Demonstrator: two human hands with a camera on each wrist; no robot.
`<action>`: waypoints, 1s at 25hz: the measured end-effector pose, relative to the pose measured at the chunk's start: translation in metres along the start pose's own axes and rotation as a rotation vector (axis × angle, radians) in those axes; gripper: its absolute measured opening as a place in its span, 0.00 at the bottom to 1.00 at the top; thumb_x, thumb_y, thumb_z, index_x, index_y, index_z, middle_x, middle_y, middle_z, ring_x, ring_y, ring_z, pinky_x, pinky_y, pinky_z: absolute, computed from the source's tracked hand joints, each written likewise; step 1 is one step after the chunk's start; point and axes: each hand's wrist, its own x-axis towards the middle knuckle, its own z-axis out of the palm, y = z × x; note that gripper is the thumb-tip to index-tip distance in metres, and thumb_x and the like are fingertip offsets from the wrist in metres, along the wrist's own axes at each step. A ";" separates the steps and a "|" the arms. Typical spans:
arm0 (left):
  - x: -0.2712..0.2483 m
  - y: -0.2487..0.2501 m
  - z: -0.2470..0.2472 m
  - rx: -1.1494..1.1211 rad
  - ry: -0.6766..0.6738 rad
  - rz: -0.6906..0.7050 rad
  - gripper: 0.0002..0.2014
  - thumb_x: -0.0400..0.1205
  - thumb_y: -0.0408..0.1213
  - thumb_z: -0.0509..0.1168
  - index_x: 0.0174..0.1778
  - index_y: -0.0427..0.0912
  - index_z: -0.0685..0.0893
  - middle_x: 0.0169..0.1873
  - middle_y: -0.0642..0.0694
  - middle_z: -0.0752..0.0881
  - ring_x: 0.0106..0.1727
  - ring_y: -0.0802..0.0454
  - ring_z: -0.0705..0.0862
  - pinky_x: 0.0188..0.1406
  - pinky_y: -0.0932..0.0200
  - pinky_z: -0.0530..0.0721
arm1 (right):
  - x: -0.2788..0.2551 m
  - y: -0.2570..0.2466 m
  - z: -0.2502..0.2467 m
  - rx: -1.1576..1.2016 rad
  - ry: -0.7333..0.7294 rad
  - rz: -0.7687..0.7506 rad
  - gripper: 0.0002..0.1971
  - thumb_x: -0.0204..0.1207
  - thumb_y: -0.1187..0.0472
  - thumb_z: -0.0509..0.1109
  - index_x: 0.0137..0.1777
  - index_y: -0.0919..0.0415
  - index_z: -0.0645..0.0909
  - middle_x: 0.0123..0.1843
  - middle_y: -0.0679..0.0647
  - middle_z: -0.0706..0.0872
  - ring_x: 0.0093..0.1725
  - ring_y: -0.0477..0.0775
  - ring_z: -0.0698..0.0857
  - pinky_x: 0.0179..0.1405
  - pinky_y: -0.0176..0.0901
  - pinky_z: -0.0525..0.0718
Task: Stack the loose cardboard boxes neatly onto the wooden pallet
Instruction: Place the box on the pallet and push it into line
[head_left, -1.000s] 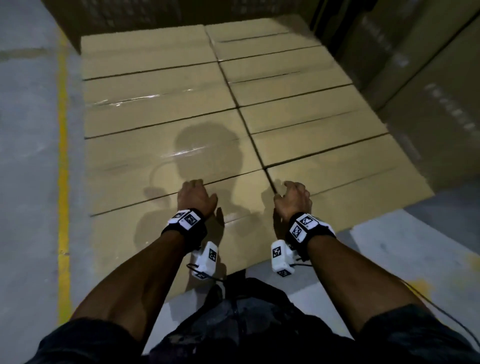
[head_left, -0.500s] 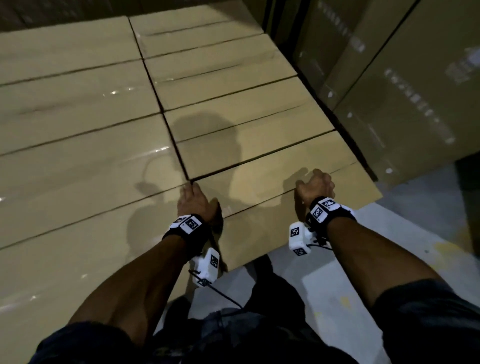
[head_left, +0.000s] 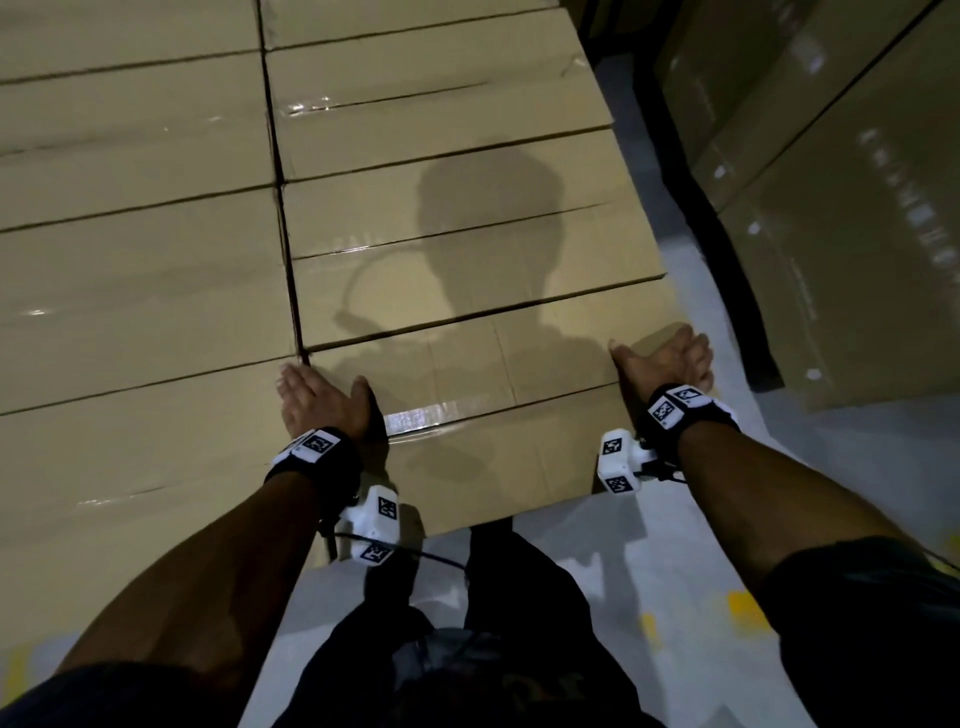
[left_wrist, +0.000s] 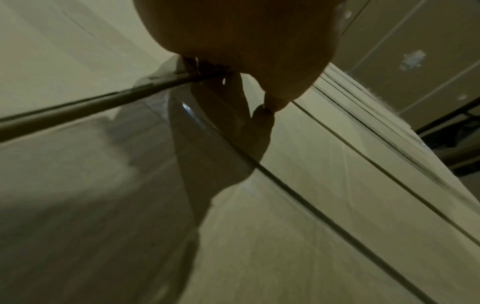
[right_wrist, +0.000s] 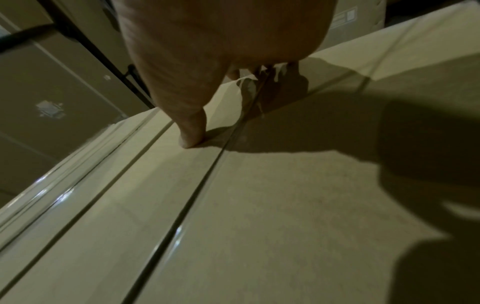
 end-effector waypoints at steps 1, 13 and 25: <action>-0.001 0.002 0.001 -0.004 0.002 -0.006 0.42 0.87 0.54 0.56 0.86 0.31 0.44 0.87 0.35 0.43 0.87 0.38 0.43 0.85 0.45 0.47 | 0.004 0.002 -0.002 -0.017 -0.006 -0.002 0.58 0.69 0.28 0.72 0.88 0.61 0.50 0.90 0.61 0.50 0.89 0.61 0.49 0.86 0.59 0.48; 0.001 0.000 -0.002 -0.009 -0.040 0.036 0.41 0.88 0.52 0.56 0.85 0.28 0.43 0.86 0.32 0.44 0.87 0.35 0.44 0.84 0.46 0.45 | 0.008 -0.008 0.003 -0.106 0.074 -0.006 0.56 0.64 0.25 0.73 0.81 0.65 0.63 0.76 0.65 0.68 0.77 0.67 0.67 0.76 0.63 0.62; 0.007 -0.001 0.004 0.099 -0.064 -0.001 0.40 0.90 0.54 0.51 0.86 0.31 0.40 0.86 0.35 0.39 0.87 0.37 0.40 0.85 0.46 0.43 | 0.009 -0.010 0.004 -0.199 -0.005 -0.036 0.58 0.70 0.24 0.66 0.87 0.66 0.51 0.82 0.67 0.62 0.81 0.68 0.62 0.80 0.65 0.59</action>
